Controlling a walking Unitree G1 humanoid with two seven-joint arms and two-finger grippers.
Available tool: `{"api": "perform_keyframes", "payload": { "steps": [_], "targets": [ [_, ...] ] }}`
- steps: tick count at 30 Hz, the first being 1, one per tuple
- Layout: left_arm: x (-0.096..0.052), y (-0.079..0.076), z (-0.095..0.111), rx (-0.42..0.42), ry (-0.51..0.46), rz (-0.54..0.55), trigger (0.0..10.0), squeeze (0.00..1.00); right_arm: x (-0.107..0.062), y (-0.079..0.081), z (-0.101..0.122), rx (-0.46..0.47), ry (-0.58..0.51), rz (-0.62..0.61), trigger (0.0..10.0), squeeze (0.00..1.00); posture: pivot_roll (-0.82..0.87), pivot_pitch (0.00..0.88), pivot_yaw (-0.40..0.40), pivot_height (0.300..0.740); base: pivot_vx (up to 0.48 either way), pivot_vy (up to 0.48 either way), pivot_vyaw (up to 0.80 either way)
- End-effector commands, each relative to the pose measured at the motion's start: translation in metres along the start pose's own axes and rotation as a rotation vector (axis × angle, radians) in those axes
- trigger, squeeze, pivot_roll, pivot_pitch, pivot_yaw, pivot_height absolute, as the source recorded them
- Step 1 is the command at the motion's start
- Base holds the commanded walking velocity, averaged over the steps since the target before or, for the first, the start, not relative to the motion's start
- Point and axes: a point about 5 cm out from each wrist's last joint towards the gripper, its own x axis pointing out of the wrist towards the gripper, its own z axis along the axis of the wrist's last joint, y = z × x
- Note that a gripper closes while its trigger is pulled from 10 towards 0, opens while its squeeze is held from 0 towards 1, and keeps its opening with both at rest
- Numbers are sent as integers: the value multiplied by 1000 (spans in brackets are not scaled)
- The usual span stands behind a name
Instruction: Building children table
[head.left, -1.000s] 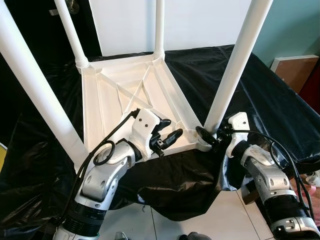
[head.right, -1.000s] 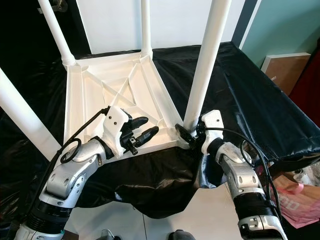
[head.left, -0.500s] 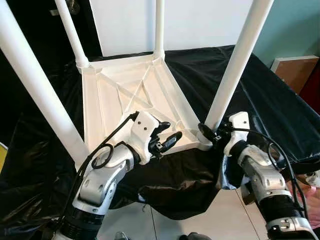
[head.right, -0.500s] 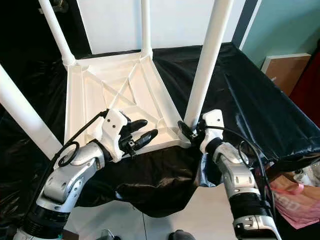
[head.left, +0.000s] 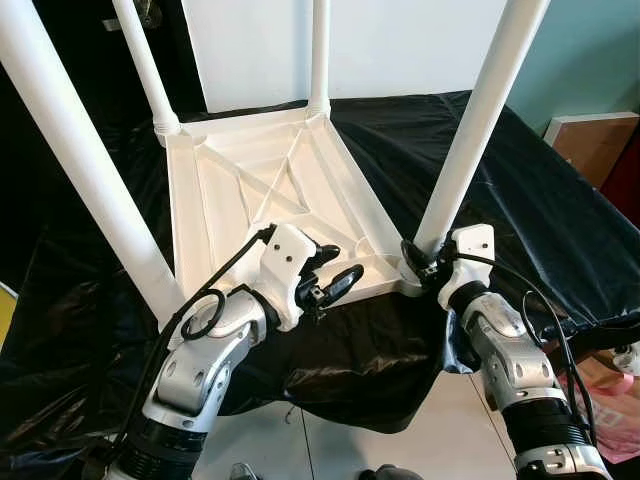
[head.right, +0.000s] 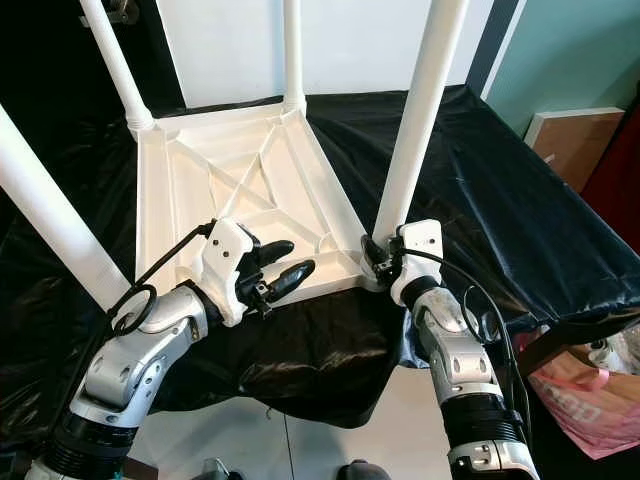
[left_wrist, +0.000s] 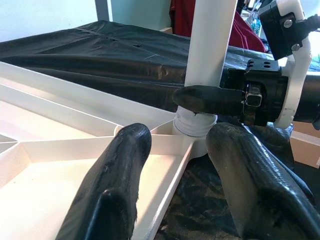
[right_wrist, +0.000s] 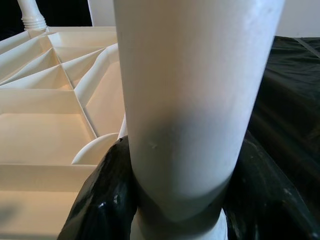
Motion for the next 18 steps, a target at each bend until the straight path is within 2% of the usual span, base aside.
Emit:
{"api": "perform_keyframes", "payload": {
  "steps": [1, 4, 5, 6, 9, 18],
  "targets": [
    [-1, -1, 0, -5, 6, -10, 10000, 0, -6, 7, -13, 38, 48, -223, 10000, 0, -115, 72, -27, 740, 0, 0, 0],
    [-1, -1, 0, -5, 6, -10, 10000, 0, -6, 7, -13, 38, 48, -223, 10000, 0, -115, 72, -27, 740, 0, 0, 0],
    [-1, 0, 0, -5, 5, -9, 10000, 0, -7, 15, -15, 63, 54, -311, 10000, 0, -113, 72, -25, 740, 0, 0, 0],
    [-1, 0, 1, -7, 5, -9, 10000, 0, -6, 23, -16, 73, 52, -347, 10000, 0, -114, 72, -23, 740, 0, 0, 0],
    [-1, -1, 1, -8, 6, -14, 10000, 0, -4, 28, -14, 83, 40, -352, 10000, 0, -115, 74, -22, 740, 0, 0, 0],
    [-3, 0, 1, -7, 11, -13, 10000, 0, -6, 29, -11, 69, 22, -350, 10000, 0, -115, 72, -22, 740, 0, 0, 0]
  ]
}}
